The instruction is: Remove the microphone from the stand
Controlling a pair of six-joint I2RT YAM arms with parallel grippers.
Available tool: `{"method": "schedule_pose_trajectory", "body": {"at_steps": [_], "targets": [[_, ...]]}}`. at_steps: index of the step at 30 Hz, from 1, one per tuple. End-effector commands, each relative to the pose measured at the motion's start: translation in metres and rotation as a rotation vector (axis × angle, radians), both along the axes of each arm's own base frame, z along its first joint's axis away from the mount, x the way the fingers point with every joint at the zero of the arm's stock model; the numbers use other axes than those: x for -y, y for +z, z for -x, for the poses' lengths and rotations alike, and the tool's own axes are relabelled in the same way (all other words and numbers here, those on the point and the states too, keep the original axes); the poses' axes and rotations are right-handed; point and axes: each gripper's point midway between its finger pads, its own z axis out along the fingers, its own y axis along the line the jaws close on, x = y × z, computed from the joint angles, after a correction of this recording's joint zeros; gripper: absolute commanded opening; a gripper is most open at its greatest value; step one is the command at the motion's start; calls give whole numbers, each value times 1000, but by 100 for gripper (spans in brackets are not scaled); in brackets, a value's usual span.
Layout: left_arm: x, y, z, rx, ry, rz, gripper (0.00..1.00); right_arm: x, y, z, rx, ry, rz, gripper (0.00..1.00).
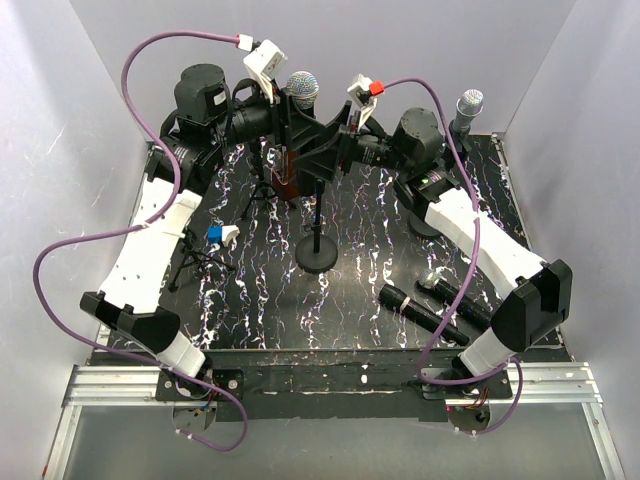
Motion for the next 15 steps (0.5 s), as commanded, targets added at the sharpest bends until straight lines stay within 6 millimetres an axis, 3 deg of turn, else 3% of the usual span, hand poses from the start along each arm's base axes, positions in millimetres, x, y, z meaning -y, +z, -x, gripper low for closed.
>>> {"method": "schedule_pose_trajectory", "body": {"at_steps": [1,7,8,9,10,11,12,15], "targets": [[2,7,7,3,-25,24,0,3,34,1,86,-22,-68,67],[1,8,7,5,-19,23,0,6,20,-12,72,-93,-31,42],[2,7,6,5,-20,19,7,6,19,-13,67,-105,-31,39],[1,7,8,14,-26,13,22,7,19,-14,66,-114,-31,36],[1,6,9,25,-33,3,48,9,19,-16,64,-120,-32,34],[1,5,10,49,-47,-12,67,11,21,-16,71,-120,-35,33],[1,4,12,71,-58,-28,78,13,22,-17,73,-125,-35,32],[-4,7,14,148,-58,-69,91,34,25,-27,87,-166,-17,29]]}}
